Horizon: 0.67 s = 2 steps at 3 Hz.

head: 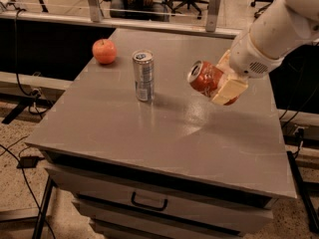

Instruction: Knock coke can over

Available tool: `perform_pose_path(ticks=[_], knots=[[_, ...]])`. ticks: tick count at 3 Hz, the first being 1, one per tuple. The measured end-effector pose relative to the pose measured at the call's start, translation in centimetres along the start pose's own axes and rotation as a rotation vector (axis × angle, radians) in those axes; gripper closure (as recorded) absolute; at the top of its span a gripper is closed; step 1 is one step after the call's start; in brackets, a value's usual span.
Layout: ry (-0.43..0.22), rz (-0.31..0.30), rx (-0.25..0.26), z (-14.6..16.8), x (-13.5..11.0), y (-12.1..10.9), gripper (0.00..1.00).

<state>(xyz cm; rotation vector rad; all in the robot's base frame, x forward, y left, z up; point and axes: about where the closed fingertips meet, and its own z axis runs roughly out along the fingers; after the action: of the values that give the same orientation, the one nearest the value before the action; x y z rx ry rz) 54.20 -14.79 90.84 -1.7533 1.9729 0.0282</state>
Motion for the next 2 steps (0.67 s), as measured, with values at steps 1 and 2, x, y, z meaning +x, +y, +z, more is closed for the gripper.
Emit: perform_pose_path(ticks=[1,2], knots=[[0.129,-0.065,-0.050,1.4,-0.1,0.5,0.90],[0.243,-0.117,-0.102,2.8,0.2,1.2,0.66]])
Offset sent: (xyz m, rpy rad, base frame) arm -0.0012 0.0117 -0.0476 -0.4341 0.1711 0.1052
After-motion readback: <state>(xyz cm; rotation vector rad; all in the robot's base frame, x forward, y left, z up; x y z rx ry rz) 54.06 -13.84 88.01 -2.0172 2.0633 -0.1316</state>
